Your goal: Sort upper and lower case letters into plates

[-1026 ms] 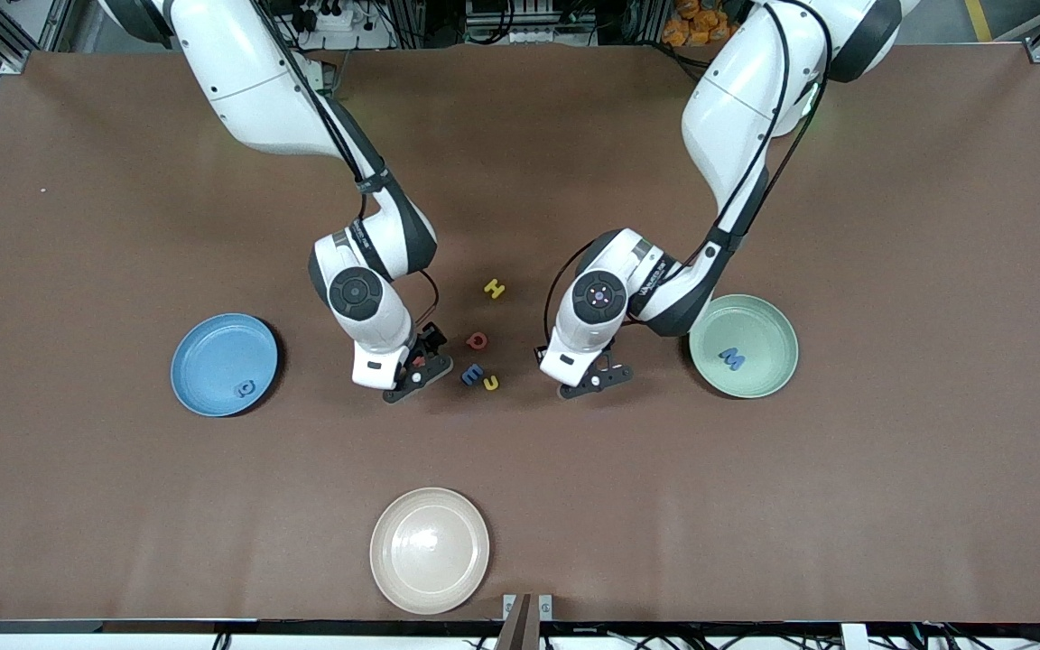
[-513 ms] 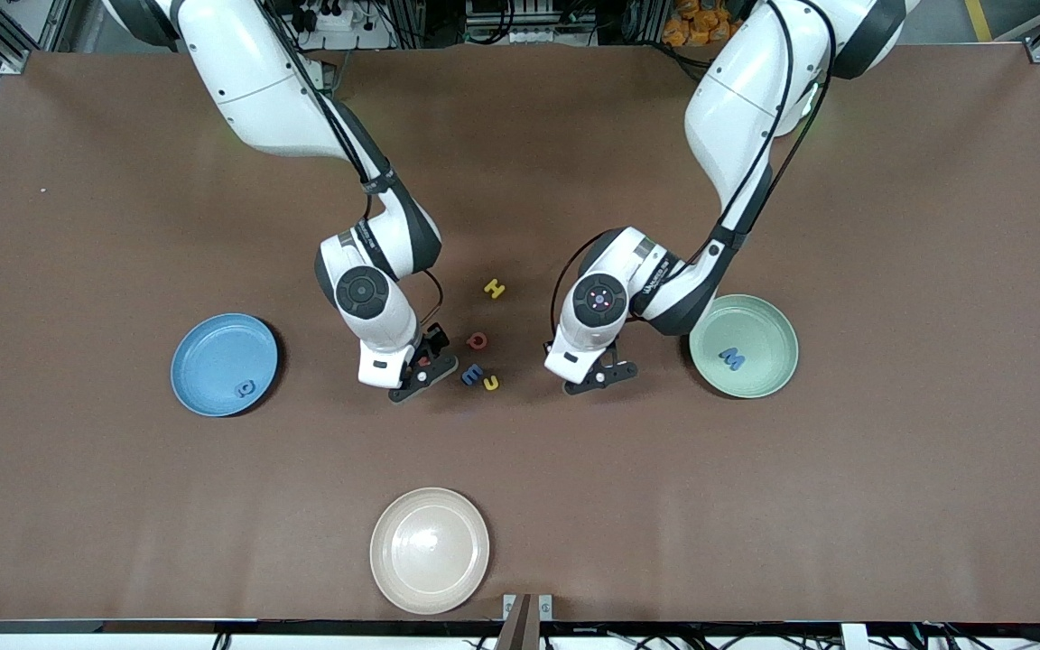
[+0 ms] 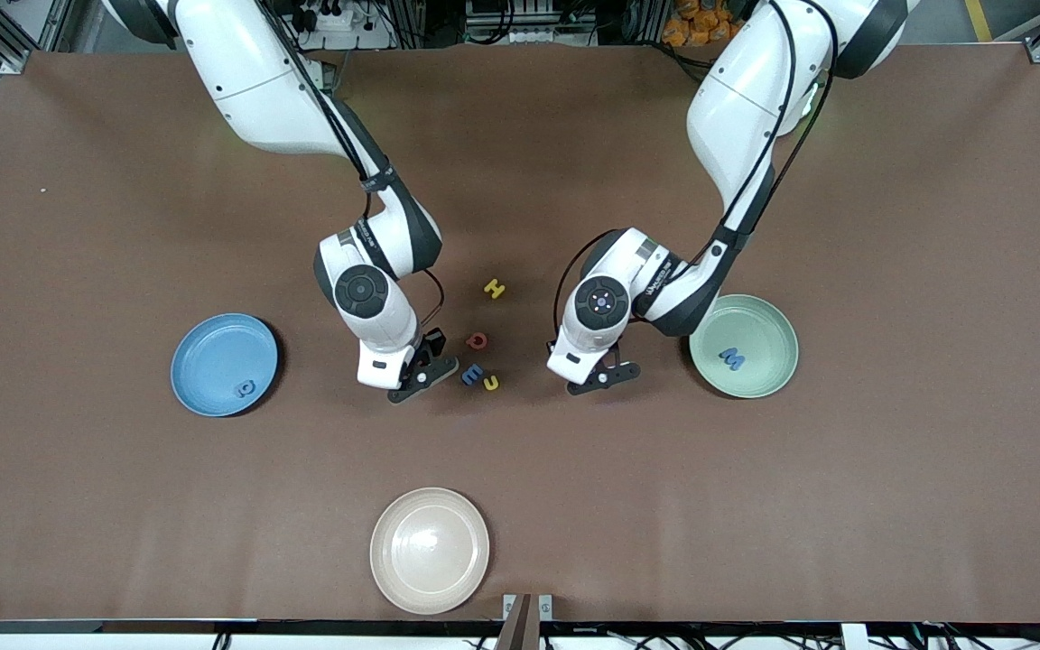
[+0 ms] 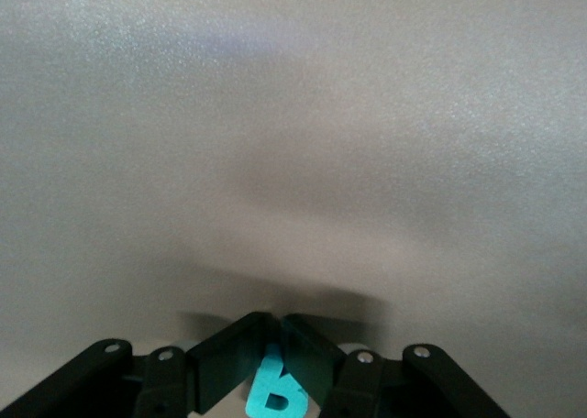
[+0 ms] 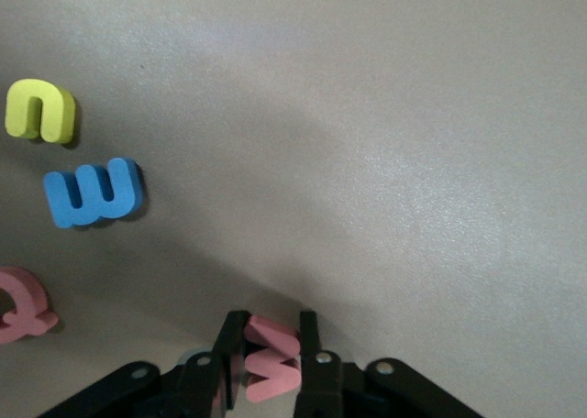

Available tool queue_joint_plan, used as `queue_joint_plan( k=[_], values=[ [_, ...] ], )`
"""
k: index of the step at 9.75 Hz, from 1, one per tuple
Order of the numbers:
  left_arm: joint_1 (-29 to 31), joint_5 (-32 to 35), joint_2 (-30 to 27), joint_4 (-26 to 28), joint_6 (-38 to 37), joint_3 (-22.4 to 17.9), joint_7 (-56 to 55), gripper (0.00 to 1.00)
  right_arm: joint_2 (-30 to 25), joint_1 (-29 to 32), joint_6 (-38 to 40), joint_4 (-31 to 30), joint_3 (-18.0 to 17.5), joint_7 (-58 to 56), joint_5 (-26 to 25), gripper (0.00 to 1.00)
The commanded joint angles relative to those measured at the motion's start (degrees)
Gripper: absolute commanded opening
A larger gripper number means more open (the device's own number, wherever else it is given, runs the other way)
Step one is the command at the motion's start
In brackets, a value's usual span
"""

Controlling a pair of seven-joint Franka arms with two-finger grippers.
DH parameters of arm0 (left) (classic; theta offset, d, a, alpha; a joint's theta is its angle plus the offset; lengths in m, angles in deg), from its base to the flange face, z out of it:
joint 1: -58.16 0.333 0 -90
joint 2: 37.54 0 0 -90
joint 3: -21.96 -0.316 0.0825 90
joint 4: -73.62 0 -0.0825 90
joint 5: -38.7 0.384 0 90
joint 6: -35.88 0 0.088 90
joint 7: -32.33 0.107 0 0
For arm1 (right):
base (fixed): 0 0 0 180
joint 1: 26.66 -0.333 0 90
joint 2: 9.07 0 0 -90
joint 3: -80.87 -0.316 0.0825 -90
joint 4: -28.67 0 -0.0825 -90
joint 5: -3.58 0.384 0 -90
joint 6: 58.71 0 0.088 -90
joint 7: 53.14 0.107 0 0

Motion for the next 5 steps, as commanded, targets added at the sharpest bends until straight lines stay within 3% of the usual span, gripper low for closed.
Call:
queue_joint_plan(
  k=[1,3,5],
  values=[
    [0.1,1.0,-1.4,1.9,-0.6,-0.2,0.5,0.0,-1.3,0.3,0.5,-0.2,0.4,0.6,0.6,0.0],
    [0.7,0.5,-2.0,1.0,-1.2,-0.2,0.9,0.0,-3.4,2.4,2.9,-0.2,0.5,0.7,0.6,0.0],
    [2.6,0.3,-2.8,-2.8,-9.5,0.2,3.3,0.0,-5.7,5.6,3.6,-0.2,0.6,0.5,0.6,0.0]
  ],
)
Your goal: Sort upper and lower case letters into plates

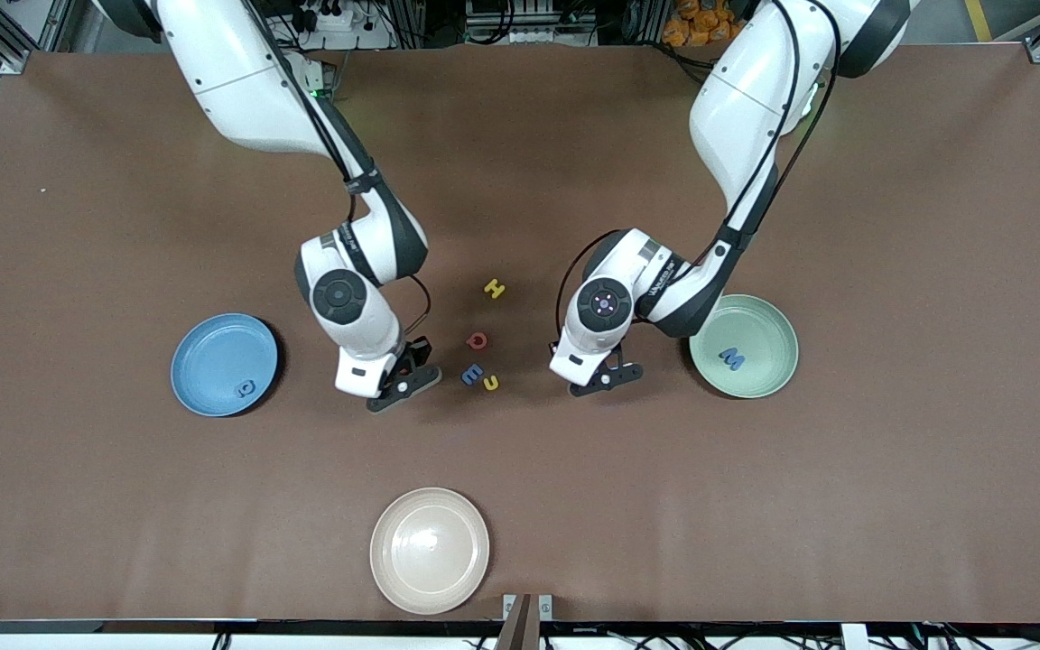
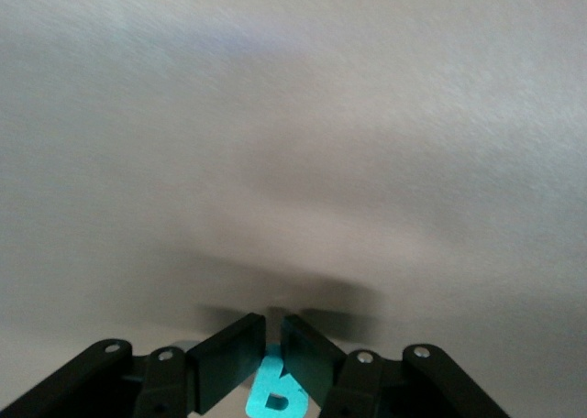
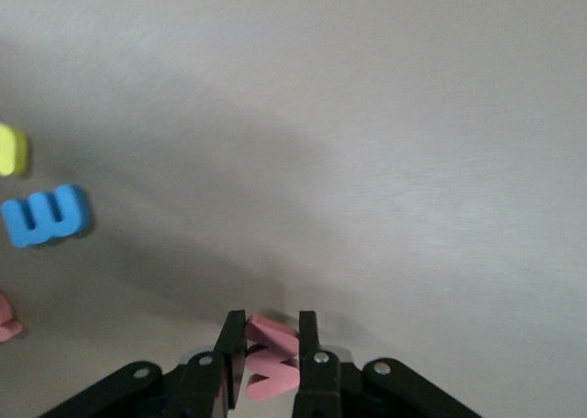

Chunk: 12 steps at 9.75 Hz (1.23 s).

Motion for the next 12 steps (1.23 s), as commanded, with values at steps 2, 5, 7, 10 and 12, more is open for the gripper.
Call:
queue_joint_plan(
  k=[2,5,7,10,12],
  values=[
    [4.8,0.2,-4.9,-0.9,-8.5,0.3,9.9,0.0,-4.9,7.2,5.0,-0.8,-0.2,-0.5,0.2,0.0],
    [15.0,2.9,-7.9,0.6,-17.0,-0.2,36.4,0.0,-6.1,13.6,10.8,-1.5,2.7,-1.0,-1.1,0.0],
    [22.5,8.3,-7.9,3.1,-15.2,0.3,47.9,0.0,-7.5,15.6,17.6,-1.5,4.5,-0.8,-1.1,0.0],
    [23.1,6.4,-7.8,3.8,-14.2,0.5,48.2,1.0,-8.6,18.3,23.5,-1.5,4.9,-0.9,-1.2,0.13],
    [23.0,0.6,-7.9,2.7,-14.3,4.1,39.1,1.0,-9.2,18.3,24.6,-1.5,5.3,-0.9,-3.2,1.0]
  ],
)
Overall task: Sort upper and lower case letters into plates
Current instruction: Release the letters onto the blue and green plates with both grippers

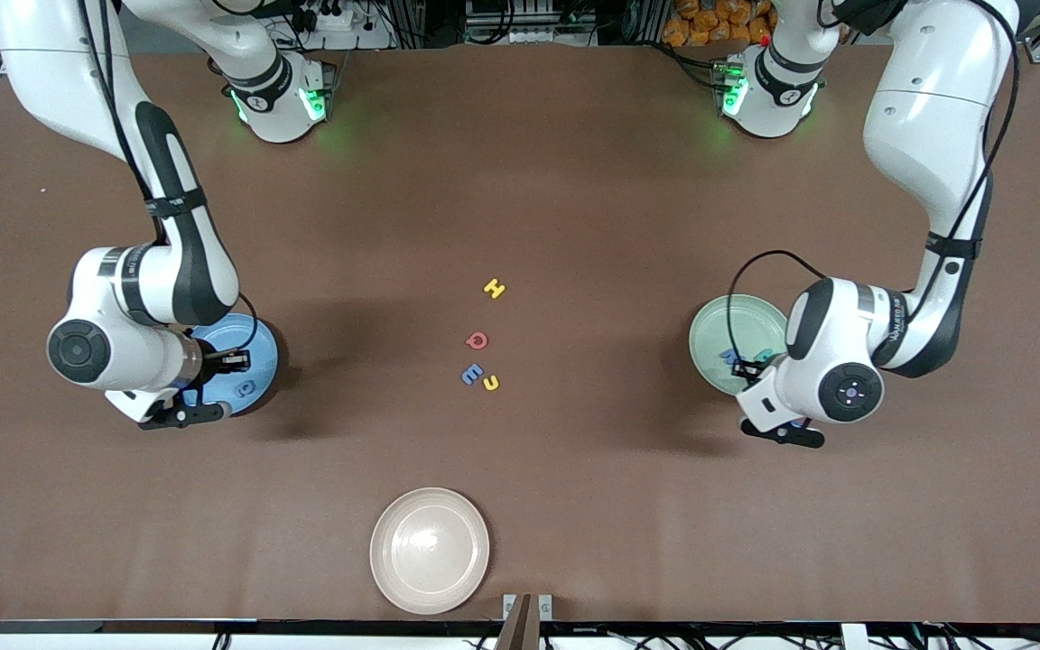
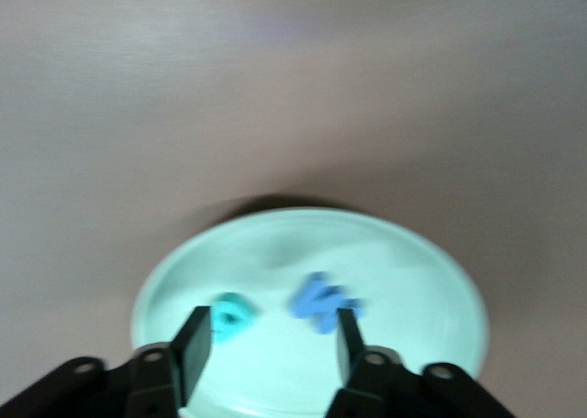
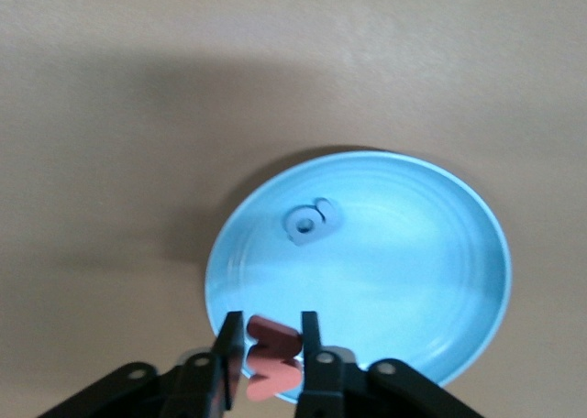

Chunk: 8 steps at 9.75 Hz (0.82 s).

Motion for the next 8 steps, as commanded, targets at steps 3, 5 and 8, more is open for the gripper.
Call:
queue_joint_plan(
  k=[3,5,8],
  values=[
    [-11.0,-3.5,1.0,-3.5,7.6,4.6,-29.1,1.0,-2.7,-1.0,1.0,-0.9,-1.1,0.6,-1.5,1.0],
    [-18.6,-3.5,1.6,-3.5,15.4,4.3,-41.6,1.0,-2.3,-4.3,-2.3,-0.8,-1.3,0.7,-1.1,1.0],
    [-28.5,5.4,1.3,-3.2,17.5,4.3,-42.9,1.0,-1.1,-6.6,-7.1,-0.6,-1.3,0.9,3.1,1.0]
  ],
)
